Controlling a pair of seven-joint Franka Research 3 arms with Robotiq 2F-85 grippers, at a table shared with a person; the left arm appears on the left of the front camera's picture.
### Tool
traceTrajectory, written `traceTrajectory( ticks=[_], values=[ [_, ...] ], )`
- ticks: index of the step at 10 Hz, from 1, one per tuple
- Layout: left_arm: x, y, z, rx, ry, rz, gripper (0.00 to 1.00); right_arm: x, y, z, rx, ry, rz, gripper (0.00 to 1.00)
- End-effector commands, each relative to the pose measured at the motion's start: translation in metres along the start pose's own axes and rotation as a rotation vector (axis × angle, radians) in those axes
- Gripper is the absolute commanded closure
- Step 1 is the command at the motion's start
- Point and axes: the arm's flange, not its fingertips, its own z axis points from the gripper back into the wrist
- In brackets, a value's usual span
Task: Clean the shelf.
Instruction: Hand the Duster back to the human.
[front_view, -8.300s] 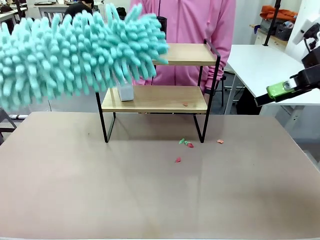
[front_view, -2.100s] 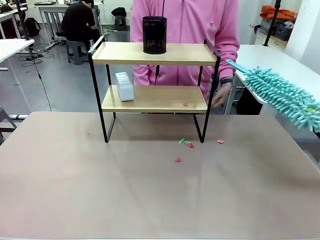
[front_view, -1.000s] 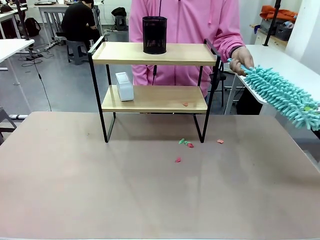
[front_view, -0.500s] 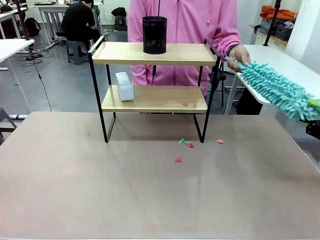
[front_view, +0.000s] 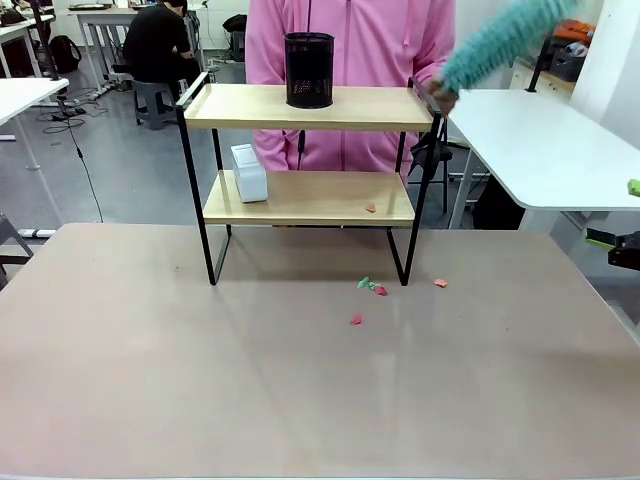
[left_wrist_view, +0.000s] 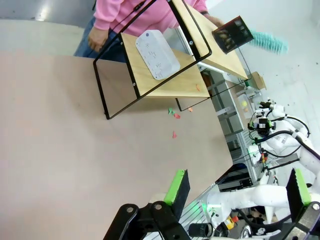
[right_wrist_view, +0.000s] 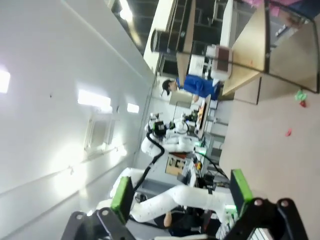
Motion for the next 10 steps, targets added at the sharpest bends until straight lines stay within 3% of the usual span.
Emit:
traceTrajectory(
  ticks=[1,2,4,6,7,8,9,10],
  values=[
    [0.0,0.0,0.0,0.0,0.0,0.0,0.0,-0.018,0.027,-0.033,-0.033,0.133,0.031,0.0],
    [-0.01,-0.003,-0.037,-0.016,0.143,-0.033,0.0,-0.024,0.034,-0.062,-0.055,0.207,0.048,0.0],
    [-0.038,0.011,-0.114,-0.09,0.289,0.003,0.0,-0.035,0.03,-0.133,-0.082,0.377,0.06,0.0],
    [-0.081,0.022,-0.17,-0.155,0.396,0.042,0.0,-0.049,0.011,-0.188,-0.105,0.35,0.044,0.0],
    [-0.1,0.03,-0.188,-0.157,0.386,0.081,0.0,-0.062,0.003,-0.206,-0.101,0.391,0.035,0.0],
    [-0.061,0.013,-0.156,-0.114,0.379,0.034,0.0,-0.076,-0.004,-0.21,-0.141,0.457,0.034,0.0],
    [-0.061,0.013,-0.156,-0.114,0.379,0.034,0.0,-0.032,0.012,-0.195,-0.09,0.417,0.063,0.0],
    [-0.061,0.013,-0.156,-0.114,0.379,0.034,0.0,-0.032,0.012,-0.195,-0.09,0.417,0.063,0.0]
  ],
)
